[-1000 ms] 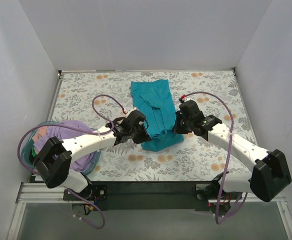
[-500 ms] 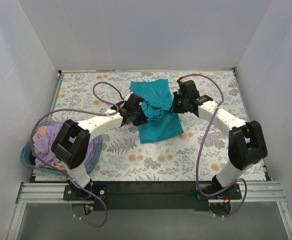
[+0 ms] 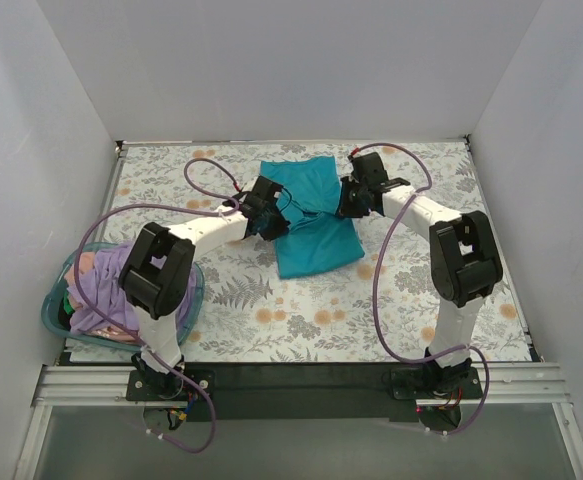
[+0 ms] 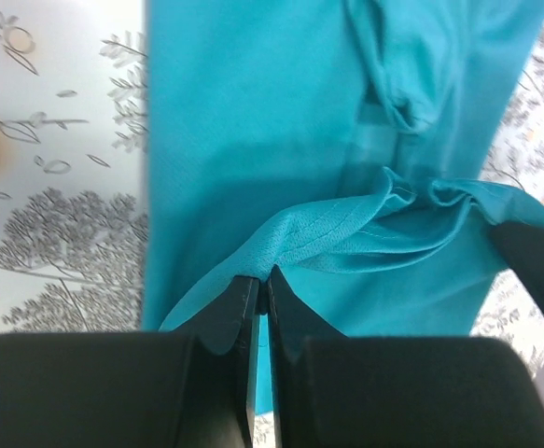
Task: Fold and stack the t-shirts
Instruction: Fold the tshirt
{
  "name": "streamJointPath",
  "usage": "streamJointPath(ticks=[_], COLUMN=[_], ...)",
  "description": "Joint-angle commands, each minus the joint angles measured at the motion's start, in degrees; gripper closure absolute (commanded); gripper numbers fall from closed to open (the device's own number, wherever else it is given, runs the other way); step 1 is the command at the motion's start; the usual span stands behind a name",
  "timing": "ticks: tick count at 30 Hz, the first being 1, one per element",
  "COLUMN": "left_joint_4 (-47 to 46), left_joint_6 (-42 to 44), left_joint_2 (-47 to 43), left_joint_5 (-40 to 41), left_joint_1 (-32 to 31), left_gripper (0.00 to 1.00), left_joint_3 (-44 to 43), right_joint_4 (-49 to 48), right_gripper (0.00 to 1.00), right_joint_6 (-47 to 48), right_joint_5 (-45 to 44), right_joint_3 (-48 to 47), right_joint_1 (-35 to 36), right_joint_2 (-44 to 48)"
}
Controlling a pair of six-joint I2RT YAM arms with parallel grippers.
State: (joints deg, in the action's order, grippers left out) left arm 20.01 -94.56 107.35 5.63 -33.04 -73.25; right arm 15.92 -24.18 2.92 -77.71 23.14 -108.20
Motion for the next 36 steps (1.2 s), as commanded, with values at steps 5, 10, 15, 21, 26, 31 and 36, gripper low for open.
streamJointPath(ticks=[5,10,15,21,26,31,36], left_joint_4=[-1.38,-1.81,-2.17,-2.34,-3.57,-5.77,-6.04], left_joint_6=[-0.18,0.78,2.01,1.75,-0.27,-1.5,-1.76], left_joint_2=[-0.03,-6.25,-12.68,-19.01,-19.9,-16.49,-13.05], left_joint_5=[2.54,0.97,-3.25,-5.54,-8.26,-9.58,-9.32], left_joint_1=[0.87,0.87,-0.01,-2.73,-3.7,-4.49,-4.67], left_gripper=[0.04,0.03,0.03,0.02,0.02,0.26,0.46], left_joint_3=[-3.83,-1.11,7.67,18.05,24.38,25.62,24.21], right_joint_4=[-1.77,-0.72,-0.89,-1.68,-5.19,-9.33,-12.14], right_gripper=[0.5,0.25,0.04,0.02,0.02,0.13,0.22], right_joint_6=[2.74,3.44,3.0,1.6,-1.12,-3.85,-5.52], right_joint_5=[2.7,5.69,8.86,7.45,9.29,13.07,14.22], right_joint_3=[-5.87,-2.37,8.78,24.35,31.29,32.45,32.71], right_joint_1=[-1.16,-1.16,-1.25,-1.43,-3.88,-6.17,-7.93], right_joint_2=[-1.49,4.13,14.04,23.29,24.71,21.9,17.94])
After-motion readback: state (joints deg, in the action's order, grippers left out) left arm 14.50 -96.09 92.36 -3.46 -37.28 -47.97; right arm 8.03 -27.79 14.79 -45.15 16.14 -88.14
